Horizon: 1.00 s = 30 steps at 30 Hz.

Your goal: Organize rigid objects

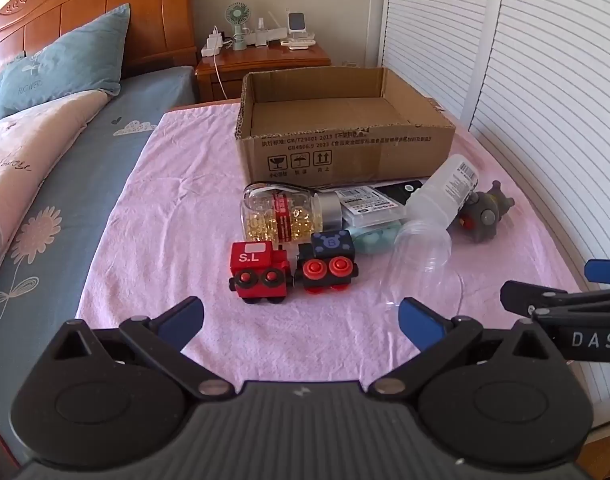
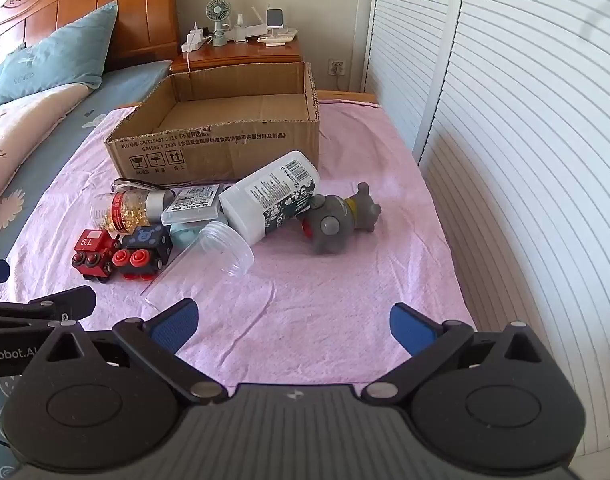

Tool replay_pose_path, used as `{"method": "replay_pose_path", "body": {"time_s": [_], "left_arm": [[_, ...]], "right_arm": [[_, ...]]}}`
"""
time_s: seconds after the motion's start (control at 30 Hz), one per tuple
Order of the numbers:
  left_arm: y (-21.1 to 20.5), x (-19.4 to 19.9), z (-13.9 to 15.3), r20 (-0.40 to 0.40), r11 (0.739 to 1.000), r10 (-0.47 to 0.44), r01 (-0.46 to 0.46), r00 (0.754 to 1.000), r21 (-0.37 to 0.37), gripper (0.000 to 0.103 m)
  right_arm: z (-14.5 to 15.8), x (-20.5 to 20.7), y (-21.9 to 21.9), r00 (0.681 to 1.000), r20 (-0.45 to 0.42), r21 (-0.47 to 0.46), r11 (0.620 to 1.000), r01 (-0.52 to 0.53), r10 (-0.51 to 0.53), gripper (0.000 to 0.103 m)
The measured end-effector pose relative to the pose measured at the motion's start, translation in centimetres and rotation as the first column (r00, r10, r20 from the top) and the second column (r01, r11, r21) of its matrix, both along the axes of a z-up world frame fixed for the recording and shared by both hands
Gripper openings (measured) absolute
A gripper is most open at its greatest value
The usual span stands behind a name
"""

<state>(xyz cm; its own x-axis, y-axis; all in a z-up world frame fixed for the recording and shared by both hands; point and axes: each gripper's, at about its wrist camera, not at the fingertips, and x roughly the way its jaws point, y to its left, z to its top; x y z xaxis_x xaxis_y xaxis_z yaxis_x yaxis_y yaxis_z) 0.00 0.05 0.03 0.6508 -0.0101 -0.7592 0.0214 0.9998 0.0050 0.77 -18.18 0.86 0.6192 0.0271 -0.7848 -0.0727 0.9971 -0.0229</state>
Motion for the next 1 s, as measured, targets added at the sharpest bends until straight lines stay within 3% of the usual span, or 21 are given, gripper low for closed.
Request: {"method": "replay_pose_path", "body": {"time_s": [0.13, 0.2, 1.0], "left_arm": [[0.48, -0.02, 0.32, -0.012, 1.000, 0.008, -0.008, 1.000, -0.029, 0.102], [-0.03, -0.18, 0.32, -0.002, 1.000, 0.010, -0.010, 1.000, -0.003, 0.102], [0.00, -0.31, 0.44, 0.002, 1.000, 0.005, -0.005, 1.000, -0.004, 0.102]], "right_arm": [[0.06, 0.04, -0.01, 1.000, -0.005, -0.002, 1.000, 0.002, -0.002, 0.103], [0.09, 0.03, -0.04, 1.000, -0.001, 0.000, 1.000, 0.003, -0.003, 0.103], [0.56, -0.29, 0.01, 1.000, 0.014, -0.002, 1.000, 0.001, -0.001, 0.103]]}}
